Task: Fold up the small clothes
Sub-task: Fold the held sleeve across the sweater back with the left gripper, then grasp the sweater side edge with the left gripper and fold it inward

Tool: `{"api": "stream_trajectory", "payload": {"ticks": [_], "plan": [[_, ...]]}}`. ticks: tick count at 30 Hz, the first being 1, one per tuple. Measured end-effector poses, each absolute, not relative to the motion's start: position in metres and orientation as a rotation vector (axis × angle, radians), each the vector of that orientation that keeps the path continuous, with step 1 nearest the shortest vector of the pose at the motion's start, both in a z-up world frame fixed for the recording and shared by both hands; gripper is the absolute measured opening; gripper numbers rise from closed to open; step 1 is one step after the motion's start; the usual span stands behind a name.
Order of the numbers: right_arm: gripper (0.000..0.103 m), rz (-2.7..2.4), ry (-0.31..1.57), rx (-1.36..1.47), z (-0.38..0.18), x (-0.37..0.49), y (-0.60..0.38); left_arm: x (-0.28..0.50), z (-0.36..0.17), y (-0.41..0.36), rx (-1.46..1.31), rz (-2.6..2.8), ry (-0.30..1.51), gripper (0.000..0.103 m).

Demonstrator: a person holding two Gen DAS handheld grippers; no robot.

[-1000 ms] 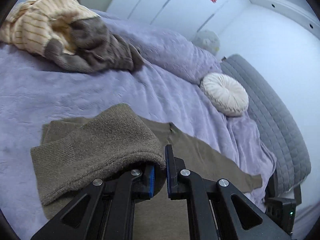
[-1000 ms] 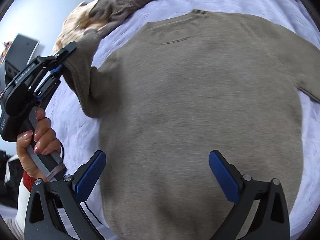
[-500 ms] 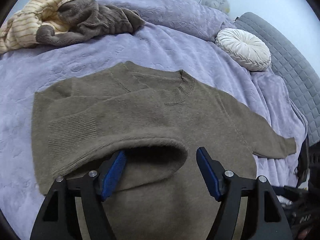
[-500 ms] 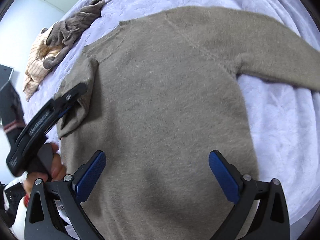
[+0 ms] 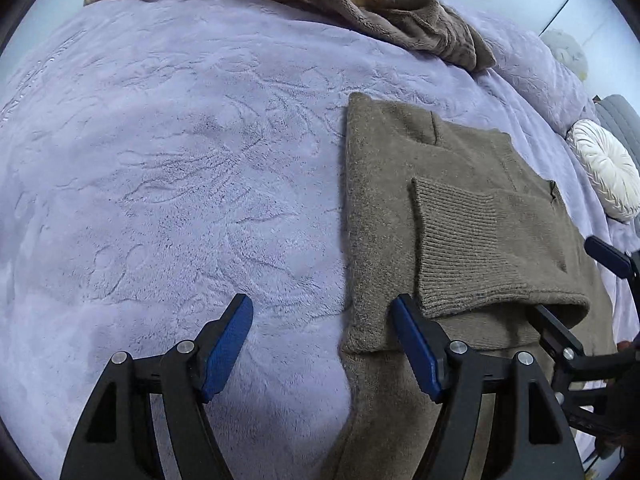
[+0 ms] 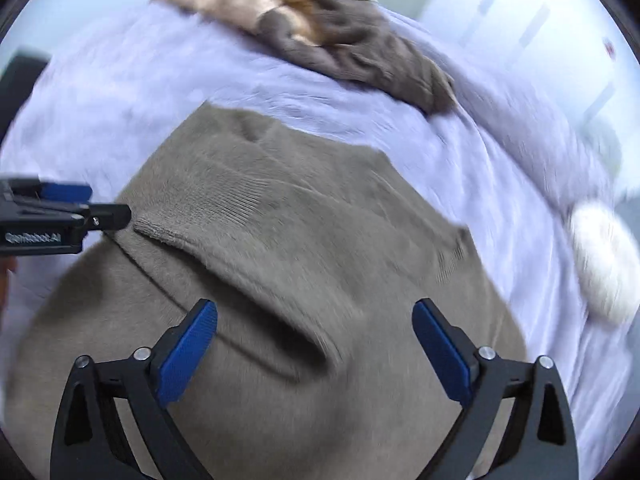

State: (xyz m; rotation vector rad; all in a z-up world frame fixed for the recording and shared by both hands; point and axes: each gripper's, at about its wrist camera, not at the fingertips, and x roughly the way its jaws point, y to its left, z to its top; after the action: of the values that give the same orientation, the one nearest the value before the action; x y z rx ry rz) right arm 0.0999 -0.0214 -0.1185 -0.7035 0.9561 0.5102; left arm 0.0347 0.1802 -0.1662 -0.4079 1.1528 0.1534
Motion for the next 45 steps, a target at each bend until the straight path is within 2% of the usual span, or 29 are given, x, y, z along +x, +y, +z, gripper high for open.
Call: {"api": "stream_trajectory", "payload": {"ticks": [2,3,4,5,6,12,15,18,20,21,22,29,30,31,32,33,36,37,38,41,43,45], "plan": [[0.086,0.505,0.91,-0.829,-0.135,0.098,-0.001,0.034,-0.168,0.175,-0.38,0.151,1.152,0.079],[0.072,0.499,0.908,-0.866,-0.141,0.099,0.004,0.033,-0.169,0.174,-0.374,0.153,1.153,0.079],[0.036,0.498,0.939,-0.904,-0.151,0.103,0.01,0.035,-0.168,0.174,-0.371,0.156,1.154,0.079],[0.016,0.511,0.986,-0.879,-0.154,0.109,0.011,0.034,-0.168,0.174,-0.368,0.156,1.154,0.079],[0.01,0.508,1.008,-0.835,-0.151,0.114,0.006,0.034,-0.167,0.173,-0.366,0.155,1.153,0.079],[0.01,0.353,1.034,-0.105,-0.094,0.147,-0.109,0.038,-0.167,0.169,-0.342,0.154,1.159,0.079],[0.01,0.201,1.098,0.269,-0.108,0.151,-0.192,0.039,-0.168,0.165,-0.321,0.158,1.162,0.081],[0.018,0.165,1.199,0.601,-0.146,0.142,-0.254,0.04,-0.168,0.164,-0.308,0.163,1.165,0.081],[0.041,0.143,1.228,0.641,-0.156,0.132,-0.271,0.04,-0.167,0.164,-0.306,0.167,1.168,0.081],[0.057,0.143,1.226,0.657,-0.157,0.127,-0.274,0.04,-0.166,0.163,-0.304,0.171,1.174,0.081],[0.059,0.146,1.209,0.697,-0.156,0.121,-0.281,0.042,-0.164,0.163,-0.3,0.178,1.178,0.081],[0.058,0.093,1.212,0.861,-0.171,0.144,-0.302,0.083,-0.145,0.165,-0.295,0.152,1.14,0.081],[0.052,0.089,1.222,0.857,-0.174,0.147,-0.306,0.093,-0.149,0.167,-0.329,0.121,1.161,0.081],[0.031,0.087,1.234,0.842,-0.176,0.154,-0.303,0.101,-0.152,0.169,-0.354,0.101,1.178,0.081],[0.021,0.087,1.245,0.811,-0.175,0.159,-0.3,0.11,-0.158,0.171,-0.374,0.095,1.194,0.081],[0.017,0.088,1.251,0.782,-0.174,0.161,-0.298,0.118,-0.162,0.173,-0.383,0.098,1.201,0.081],[0.017,0.102,1.262,0.735,-0.173,0.164,-0.295,0.134,-0.166,0.179,-0.455,0.072,1.191,0.079],[0.017,0.104,1.271,0.744,-0.176,0.163,-0.297,0.133,-0.163,0.181,-0.477,0.057,1.172,0.053],[0.017,0.104,1.281,0.769,-0.18,0.162,-0.299,0.137,-0.162,0.181,-0.49,0.031,1.17,0.009],[0.016,0.107,1.292,0.805,-0.184,0.163,-0.303,0.136,-0.152,0.181,-0.479,0.014,1.14,0.009],[0.009,0.139,1.265,0.767,-0.174,0.167,-0.299,0.133,-0.149,0.184,-0.459,0.016,1.126,0.009],[0.009,0.199,1.212,0.746,-0.159,0.17,-0.293,0.133,-0.157,0.188,-0.458,0.034,1.143,0.009]]}}
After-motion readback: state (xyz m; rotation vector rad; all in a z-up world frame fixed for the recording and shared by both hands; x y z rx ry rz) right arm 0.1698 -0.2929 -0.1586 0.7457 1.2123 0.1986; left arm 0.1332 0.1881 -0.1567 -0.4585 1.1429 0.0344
